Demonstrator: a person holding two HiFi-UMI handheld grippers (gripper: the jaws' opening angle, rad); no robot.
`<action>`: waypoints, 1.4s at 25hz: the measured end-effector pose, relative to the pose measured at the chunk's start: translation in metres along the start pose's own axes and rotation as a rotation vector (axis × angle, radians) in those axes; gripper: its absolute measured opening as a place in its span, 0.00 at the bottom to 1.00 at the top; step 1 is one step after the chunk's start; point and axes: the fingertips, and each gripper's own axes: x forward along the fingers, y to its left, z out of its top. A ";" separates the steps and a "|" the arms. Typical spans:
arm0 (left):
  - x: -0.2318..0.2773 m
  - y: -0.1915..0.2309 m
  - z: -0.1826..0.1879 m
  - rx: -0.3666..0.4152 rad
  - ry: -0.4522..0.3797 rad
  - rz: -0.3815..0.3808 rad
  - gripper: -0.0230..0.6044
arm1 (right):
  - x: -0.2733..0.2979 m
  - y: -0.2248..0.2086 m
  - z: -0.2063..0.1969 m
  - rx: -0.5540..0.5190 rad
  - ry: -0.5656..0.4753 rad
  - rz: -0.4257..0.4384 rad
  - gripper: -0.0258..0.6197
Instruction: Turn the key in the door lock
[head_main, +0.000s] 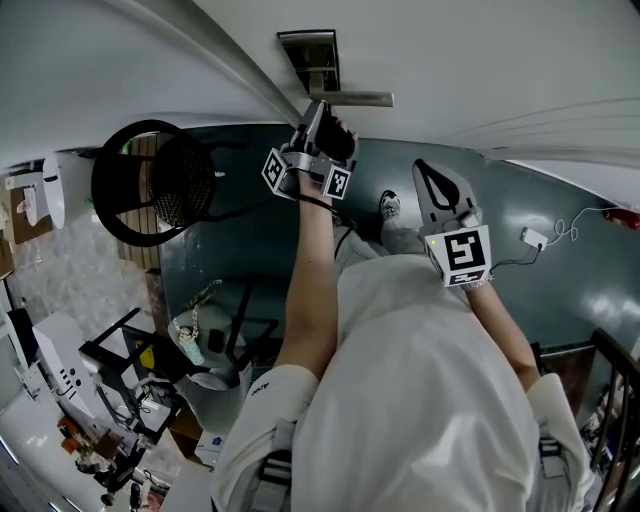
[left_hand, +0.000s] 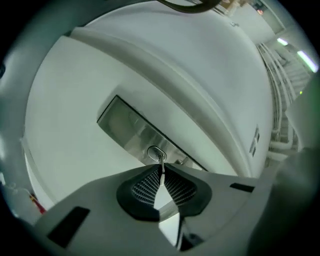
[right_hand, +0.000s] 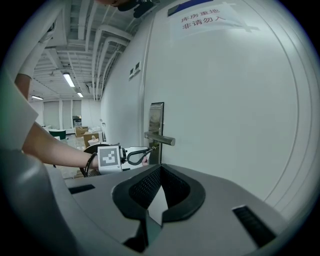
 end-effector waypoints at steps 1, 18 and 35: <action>0.000 0.001 0.001 -0.059 -0.028 -0.010 0.08 | 0.000 -0.001 0.000 -0.001 0.001 0.001 0.03; -0.012 -0.002 -0.013 0.952 0.261 0.431 0.42 | 0.006 0.010 0.002 -0.014 0.000 0.054 0.03; 0.010 0.005 -0.016 2.496 0.346 0.835 0.16 | 0.003 0.012 0.001 -0.013 0.008 0.015 0.03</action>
